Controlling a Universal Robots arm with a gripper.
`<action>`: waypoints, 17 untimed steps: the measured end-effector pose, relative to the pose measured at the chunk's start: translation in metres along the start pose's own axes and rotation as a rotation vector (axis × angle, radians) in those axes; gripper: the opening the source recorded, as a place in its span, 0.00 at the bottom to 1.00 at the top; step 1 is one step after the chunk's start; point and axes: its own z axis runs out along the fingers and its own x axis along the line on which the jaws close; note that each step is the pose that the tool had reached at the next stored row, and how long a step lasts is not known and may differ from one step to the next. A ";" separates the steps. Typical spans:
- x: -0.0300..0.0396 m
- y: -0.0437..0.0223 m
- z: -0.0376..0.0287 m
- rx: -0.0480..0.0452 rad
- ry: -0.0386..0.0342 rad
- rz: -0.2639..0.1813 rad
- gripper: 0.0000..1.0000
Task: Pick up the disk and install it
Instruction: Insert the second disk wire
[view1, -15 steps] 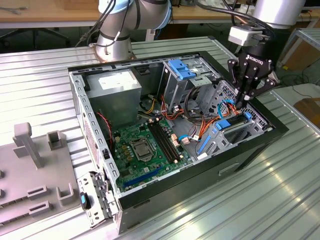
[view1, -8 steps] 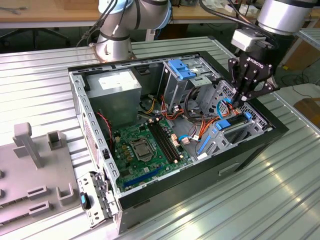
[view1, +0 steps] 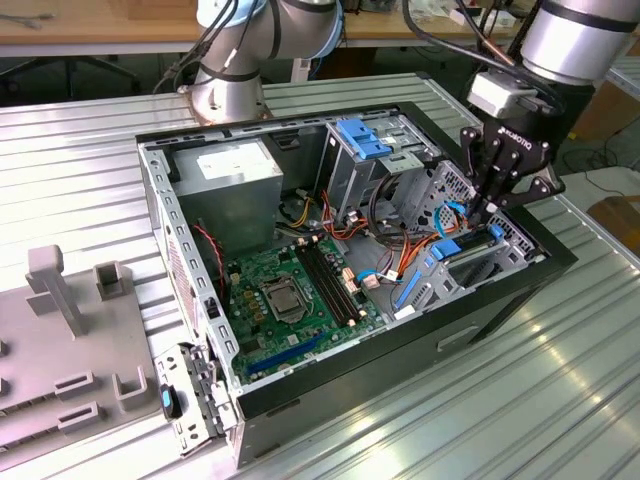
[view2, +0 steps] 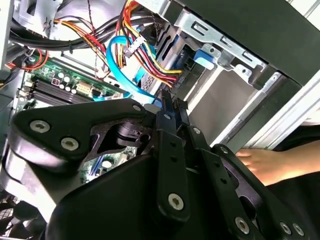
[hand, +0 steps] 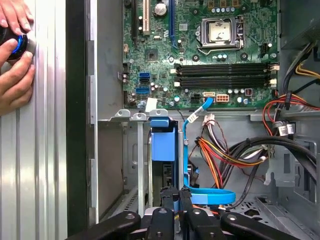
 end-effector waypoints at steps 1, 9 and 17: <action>0.0006 0.0001 0.0004 0.0000 -0.0075 0.000 0.17; 0.0133 0.0058 0.0070 0.0240 -0.0711 -0.057 0.17; 0.0176 0.0130 0.0091 0.0686 -0.0865 -0.065 0.17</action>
